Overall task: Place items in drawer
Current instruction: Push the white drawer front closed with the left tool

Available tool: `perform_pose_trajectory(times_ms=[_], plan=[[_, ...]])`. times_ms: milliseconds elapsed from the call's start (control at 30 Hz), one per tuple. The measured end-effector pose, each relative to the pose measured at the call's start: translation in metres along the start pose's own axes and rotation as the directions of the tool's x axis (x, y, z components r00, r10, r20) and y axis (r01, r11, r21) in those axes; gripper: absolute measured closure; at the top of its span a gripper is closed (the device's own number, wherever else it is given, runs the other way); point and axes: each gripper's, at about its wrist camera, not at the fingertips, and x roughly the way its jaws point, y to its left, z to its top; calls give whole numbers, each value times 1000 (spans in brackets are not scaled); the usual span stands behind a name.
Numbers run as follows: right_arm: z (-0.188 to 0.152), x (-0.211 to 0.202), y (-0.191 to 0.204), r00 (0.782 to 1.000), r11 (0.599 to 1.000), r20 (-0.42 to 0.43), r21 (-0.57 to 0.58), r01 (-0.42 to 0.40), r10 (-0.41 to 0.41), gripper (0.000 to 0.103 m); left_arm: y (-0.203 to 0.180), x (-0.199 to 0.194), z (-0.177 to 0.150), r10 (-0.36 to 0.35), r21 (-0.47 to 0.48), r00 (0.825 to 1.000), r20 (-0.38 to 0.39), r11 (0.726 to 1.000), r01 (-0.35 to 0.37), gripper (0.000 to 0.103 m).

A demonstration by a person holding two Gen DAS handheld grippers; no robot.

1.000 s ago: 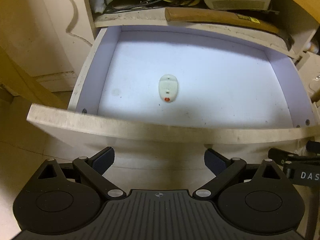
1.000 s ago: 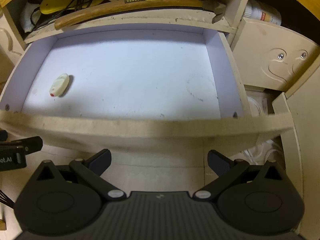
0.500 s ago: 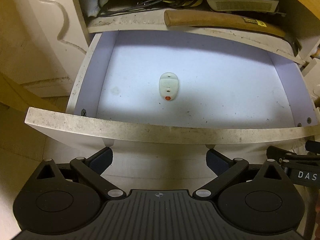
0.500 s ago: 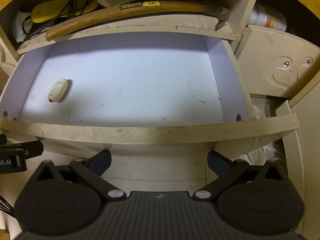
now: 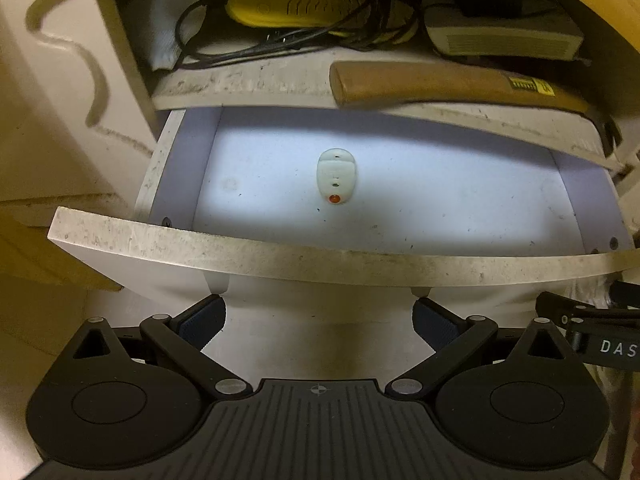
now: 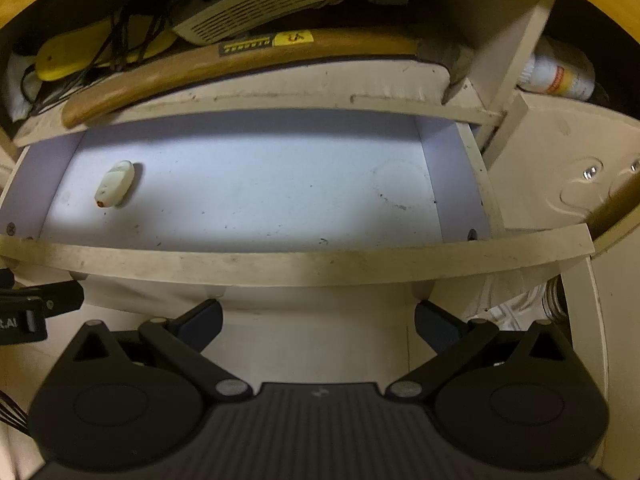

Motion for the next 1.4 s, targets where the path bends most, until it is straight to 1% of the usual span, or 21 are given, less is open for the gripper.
perform_pose_trajectory(times_ms=[133, 367, 700, 1133, 1233, 1400], plan=[[11, 7, -1, 1000, 1000, 3, -1, 6, -6, 0, 0, 7, 12, -1, -2, 1000, -1, 1000, 1, 0], [30, 16, 0, 1000, 1000, 13, -5, 12, -12, 0, 4, 16, 29, -24, -18, 1000, 5, 1000, 24, 0], [54, 28, 3, 999, 1000, 42, -12, 23, -22, 0, 4, 33, 54, -34, -32, 999, 21, 999, 35, 0], [70, 38, 4, 997, 1000, 72, -6, 26, -26, 0, 1, 46, 79, -24, -20, 999, 32, 1000, 24, 0], [73, 41, 5, 998, 1000, 55, -3, 21, -21, 0, 0, 47, 81, -23, -21, 1000, 19, 1000, 24, 0], [69, 43, 7, 998, 1000, 54, -4, 22, -22, 0, -1, 49, 81, -22, -16, 1000, 21, 1000, 22, 0]])
